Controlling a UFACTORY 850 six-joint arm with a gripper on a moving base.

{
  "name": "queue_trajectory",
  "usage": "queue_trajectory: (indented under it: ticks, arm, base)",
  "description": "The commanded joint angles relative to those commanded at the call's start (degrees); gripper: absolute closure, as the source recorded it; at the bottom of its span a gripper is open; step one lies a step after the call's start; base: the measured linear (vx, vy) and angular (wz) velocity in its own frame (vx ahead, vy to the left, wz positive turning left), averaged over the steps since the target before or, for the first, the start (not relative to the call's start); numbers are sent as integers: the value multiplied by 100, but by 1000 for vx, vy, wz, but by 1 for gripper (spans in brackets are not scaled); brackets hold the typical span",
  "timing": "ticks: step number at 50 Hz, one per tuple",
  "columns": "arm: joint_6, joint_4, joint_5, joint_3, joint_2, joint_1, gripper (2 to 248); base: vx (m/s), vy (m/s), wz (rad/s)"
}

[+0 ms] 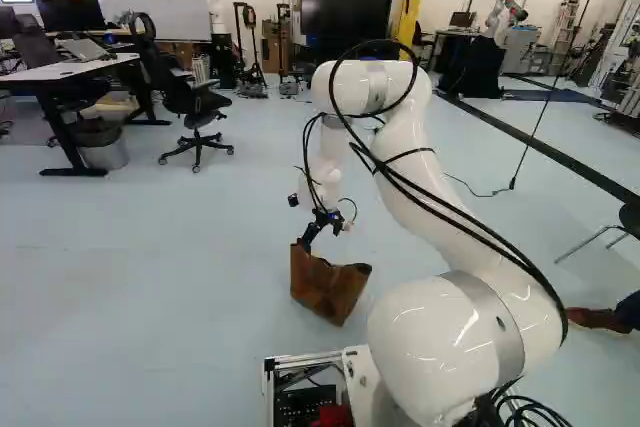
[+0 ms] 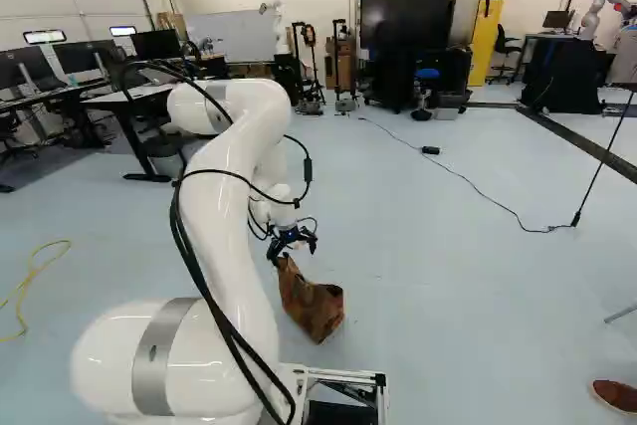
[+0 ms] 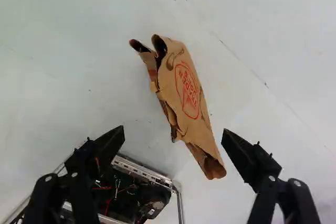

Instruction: Pick up the grocery bag from the ground

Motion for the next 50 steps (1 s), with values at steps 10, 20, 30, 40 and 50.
queue_trajectory:
  ticks: [10,20,30,40,50]
  arm:
    - [0,0,0,-159,-220,0,3]
    - [0,0,0,-322,-440,0,3]
    - [0,0,0,-489,-659,0,3]
    - [0,0,0,-659,-876,0,3]
    - [0,0,0,-832,-1094,0,3]
  base:
    - [0,0,0]
    - [0,0,0]
    - [0,0,0]
    - [0,0,0]
    - [0,0,0]
